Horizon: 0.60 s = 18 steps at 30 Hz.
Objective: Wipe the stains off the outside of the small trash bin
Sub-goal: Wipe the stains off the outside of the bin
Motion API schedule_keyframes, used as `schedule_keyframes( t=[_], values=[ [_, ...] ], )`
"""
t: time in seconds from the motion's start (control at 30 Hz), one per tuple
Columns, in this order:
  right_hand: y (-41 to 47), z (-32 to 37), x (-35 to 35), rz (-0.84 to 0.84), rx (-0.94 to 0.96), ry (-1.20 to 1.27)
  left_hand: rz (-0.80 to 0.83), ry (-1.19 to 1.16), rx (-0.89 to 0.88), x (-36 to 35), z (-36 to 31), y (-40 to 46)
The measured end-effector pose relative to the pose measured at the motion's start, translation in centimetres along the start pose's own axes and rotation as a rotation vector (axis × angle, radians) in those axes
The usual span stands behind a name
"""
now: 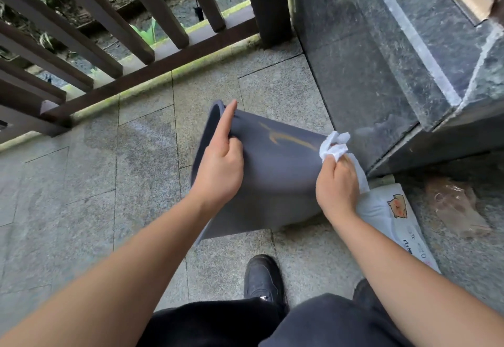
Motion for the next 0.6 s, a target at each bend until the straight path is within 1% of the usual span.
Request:
schedule_keyframes(
  t=[0.07, 0.23, 0.3, 0.43, 0.6],
  values=[
    [-1.1, 2.2, -0.3, 0.055, 0.095, -0.03, -0.001, 0.001, -0.011, 0.6, 0.3, -0.3],
    [-7.9, 11.6, -2.3, 0.225, 0.606, 0.161, -0.001, 0.028, -0.025, 0.7, 0.5, -0.8],
    [-9.6, 13.1, -2.9, 0.272, 0.738, 0.171, -0.008, 0.008, -0.004, 0.8, 1.0, -0.9],
    [-8.9, 11.6, -2.6, 0.26, 0.85, 0.113, 0.004, 0.007, -0.016, 0.8, 1.1, -1.1],
    [-5.2, 4.8, -1.3, 0.164, 0.738, 0.022, -0.032, 0.02, 0.016, 3.0, 2.8, -1.5]
  ],
)
Point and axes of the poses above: each hand's wrist, its own y-axis towards the middle knuckle, its own x-axis out of the back of the hand, z = x × y, the point moved 7 cm from there along y, towards the middle knuckle, and after that the axes turned 3 degrees about x, right-handed, at the moved point
